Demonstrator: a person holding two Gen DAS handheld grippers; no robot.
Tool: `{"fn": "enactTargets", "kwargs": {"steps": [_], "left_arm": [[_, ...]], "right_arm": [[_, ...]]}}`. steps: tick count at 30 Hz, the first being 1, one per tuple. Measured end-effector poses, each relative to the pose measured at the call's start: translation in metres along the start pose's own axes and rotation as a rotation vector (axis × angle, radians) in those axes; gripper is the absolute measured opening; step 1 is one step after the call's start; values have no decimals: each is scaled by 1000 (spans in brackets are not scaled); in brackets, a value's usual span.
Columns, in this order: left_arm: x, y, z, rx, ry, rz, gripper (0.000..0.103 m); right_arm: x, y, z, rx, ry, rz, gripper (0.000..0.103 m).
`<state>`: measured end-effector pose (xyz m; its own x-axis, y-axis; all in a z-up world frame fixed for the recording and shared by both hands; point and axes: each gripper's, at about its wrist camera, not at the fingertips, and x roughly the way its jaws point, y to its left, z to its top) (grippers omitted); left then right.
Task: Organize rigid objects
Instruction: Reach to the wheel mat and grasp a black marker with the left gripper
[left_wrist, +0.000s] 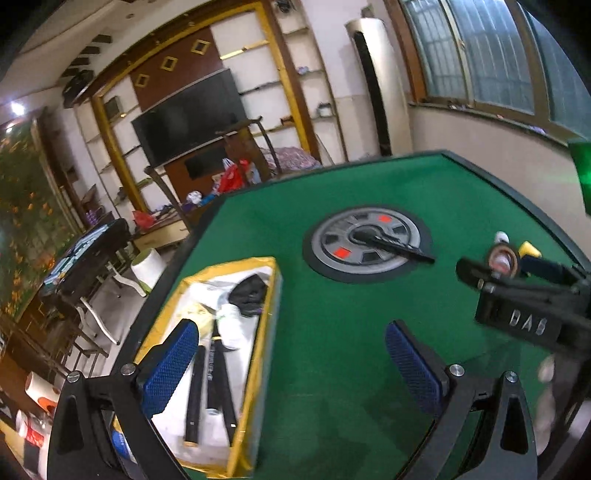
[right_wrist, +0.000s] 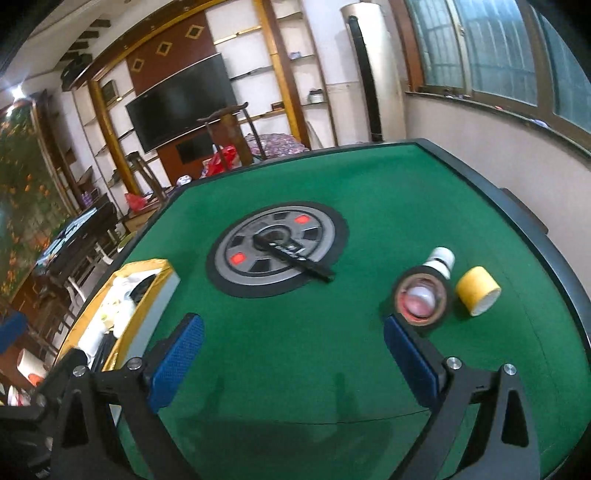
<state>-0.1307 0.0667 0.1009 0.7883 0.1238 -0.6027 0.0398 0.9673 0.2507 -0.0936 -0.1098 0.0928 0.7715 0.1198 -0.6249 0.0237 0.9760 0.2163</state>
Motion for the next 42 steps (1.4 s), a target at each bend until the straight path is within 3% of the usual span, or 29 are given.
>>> {"fn": "enactTargets", "kwargs": {"steps": [9, 16, 24, 29, 30, 32, 38, 40, 42], "left_arm": [[27, -24, -3, 22, 106, -81, 102], [62, -13, -3, -123, 232, -236, 102], [98, -20, 28, -227, 261, -283, 102], [146, -44, 55, -307, 318, -344, 101], [157, -49, 62, -333, 319, -346, 98], [172, -56, 74, -357, 318, -334, 74], [216, -87, 88, -374, 365, -229, 72], [227, -101, 86, -321, 383, -182, 73], [227, -116, 84, -245, 347, -136, 73]], "right_arm": [[3, -50, 11, 81, -3, -42, 98], [6, -107, 27, 151, -32, -128, 98], [36, -164, 51, 255, -53, -183, 98], [51, -197, 45, 362, -54, -172, 98], [54, -201, 45, 372, -38, -171, 98], [58, -207, 42, 409, -15, -146, 98], [56, -195, 44, 374, -33, -115, 98], [53, -190, 46, 360, -45, -115, 98], [51, -189, 47, 352, -54, -111, 98]]}}
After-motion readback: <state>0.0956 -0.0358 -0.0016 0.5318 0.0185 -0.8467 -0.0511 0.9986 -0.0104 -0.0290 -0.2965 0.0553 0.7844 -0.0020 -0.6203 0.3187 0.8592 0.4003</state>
